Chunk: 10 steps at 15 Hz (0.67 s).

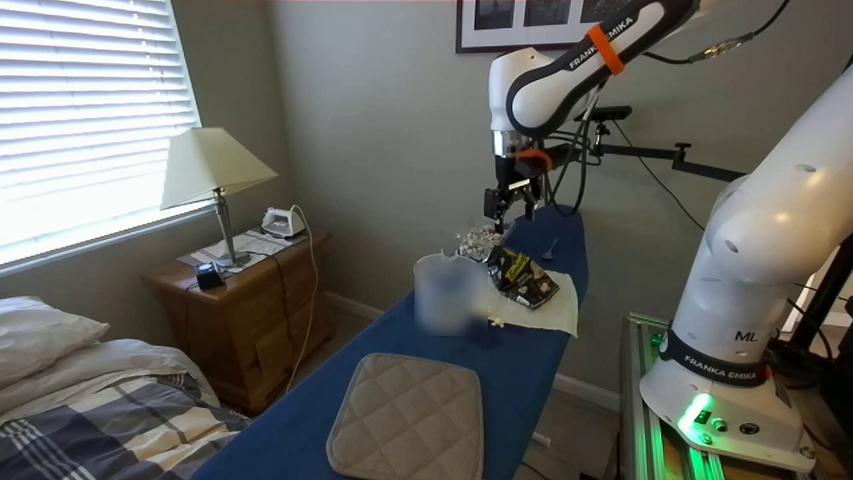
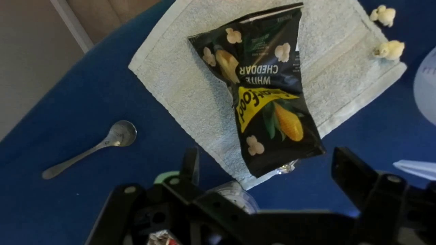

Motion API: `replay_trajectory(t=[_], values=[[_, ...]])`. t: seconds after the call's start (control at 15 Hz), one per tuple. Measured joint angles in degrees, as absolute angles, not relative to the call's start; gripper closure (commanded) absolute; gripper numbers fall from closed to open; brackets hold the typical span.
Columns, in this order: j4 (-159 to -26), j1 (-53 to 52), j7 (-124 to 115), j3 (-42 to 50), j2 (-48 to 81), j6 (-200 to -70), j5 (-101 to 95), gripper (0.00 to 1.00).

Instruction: Pour the contents from the black packet into the clear container.

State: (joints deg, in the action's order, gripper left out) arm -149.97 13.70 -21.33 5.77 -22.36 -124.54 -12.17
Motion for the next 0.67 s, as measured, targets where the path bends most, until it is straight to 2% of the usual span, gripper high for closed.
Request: replay_trajectory(t=[0.67], values=[[-150.07, 22.45, -39.79, 5.32, -23.35, -122.07, -14.33, 0.00]])
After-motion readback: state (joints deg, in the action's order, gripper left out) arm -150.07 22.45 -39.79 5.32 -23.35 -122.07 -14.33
